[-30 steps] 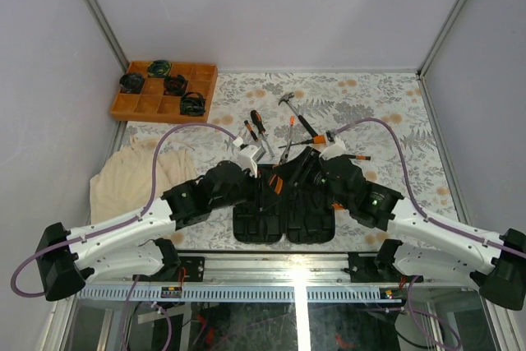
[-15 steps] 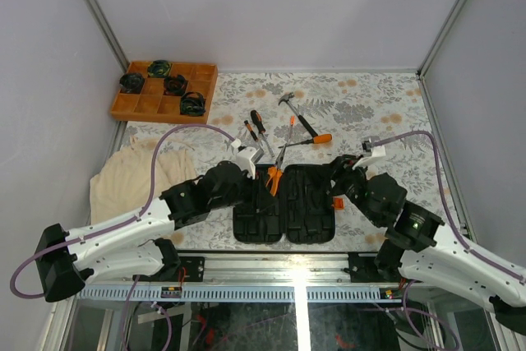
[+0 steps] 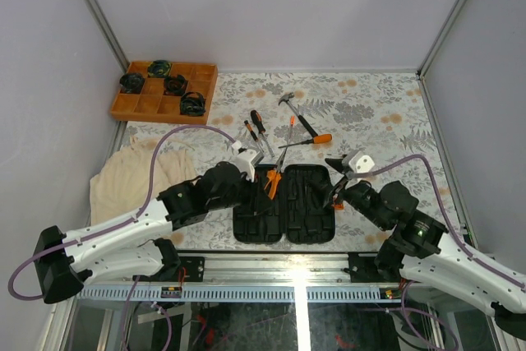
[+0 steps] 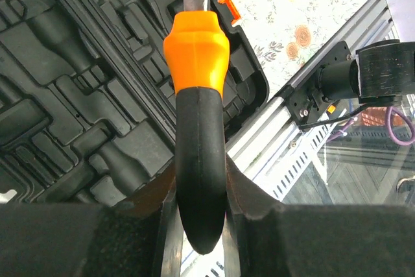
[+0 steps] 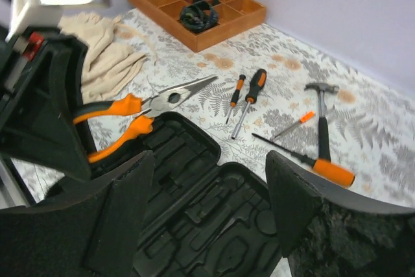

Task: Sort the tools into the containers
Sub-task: Pick up the pliers at the center of the board.

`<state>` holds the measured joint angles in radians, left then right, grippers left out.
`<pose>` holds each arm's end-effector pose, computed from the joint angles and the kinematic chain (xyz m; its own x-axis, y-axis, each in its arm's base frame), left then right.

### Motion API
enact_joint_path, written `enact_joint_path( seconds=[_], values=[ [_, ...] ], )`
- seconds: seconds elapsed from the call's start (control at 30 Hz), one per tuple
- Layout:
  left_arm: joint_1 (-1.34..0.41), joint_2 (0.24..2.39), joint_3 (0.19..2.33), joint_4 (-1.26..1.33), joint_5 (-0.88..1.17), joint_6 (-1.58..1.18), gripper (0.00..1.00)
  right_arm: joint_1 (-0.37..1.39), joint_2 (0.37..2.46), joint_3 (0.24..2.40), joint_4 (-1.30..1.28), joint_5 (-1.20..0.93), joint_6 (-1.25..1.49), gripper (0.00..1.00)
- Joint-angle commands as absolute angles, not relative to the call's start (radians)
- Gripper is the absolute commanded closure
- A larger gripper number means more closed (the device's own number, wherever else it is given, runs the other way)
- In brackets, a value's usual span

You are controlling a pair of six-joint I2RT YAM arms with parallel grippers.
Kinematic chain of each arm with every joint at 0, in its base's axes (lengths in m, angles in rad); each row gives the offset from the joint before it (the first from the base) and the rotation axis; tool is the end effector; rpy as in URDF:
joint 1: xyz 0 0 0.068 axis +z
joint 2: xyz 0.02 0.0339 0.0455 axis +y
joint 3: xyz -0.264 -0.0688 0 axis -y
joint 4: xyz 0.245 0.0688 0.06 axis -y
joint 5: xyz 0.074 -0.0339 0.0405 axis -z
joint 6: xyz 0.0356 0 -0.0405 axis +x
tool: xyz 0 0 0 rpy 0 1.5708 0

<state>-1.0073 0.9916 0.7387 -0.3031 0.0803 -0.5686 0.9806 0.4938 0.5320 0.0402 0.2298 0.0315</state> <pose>0.1155 -0.1881 0.2734 -0.7109 0.1203 -0.6929 0.5889 0.6404 -0.4930 0.0838 0.1105 0.3165 0.0221 0.0880 -0.9959 -0.6836 0.7282 0.0492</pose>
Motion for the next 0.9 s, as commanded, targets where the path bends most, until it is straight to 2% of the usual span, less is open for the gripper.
enact_joint_path(
  seconds=[0.0, 0.37, 0.63, 0.87],
  values=[
    [-1.006, 0.97, 0.789, -0.28, 0.1, -0.531, 1.0, 0.977, 0.56, 0.582, 0.078, 0.016, -0.281, 0.23],
    [-1.006, 0.997, 0.802, -0.305, 0.167, -0.5, 1.0, 0.979, 0.646, 0.604, -0.04, -0.203, -0.927, 0.23],
    [-1.005, 1.053, 0.829, -0.311, 0.269, -0.476, 1.0, 0.981, 0.763, 0.735, -0.226, -0.216, -1.134, 0.24],
    [-1.006, 1.11, 0.867, -0.311, 0.344, -0.453, 1.0, 0.989, 0.81, 0.804, -0.314, -0.246, -1.206, 0.24]
  ],
)
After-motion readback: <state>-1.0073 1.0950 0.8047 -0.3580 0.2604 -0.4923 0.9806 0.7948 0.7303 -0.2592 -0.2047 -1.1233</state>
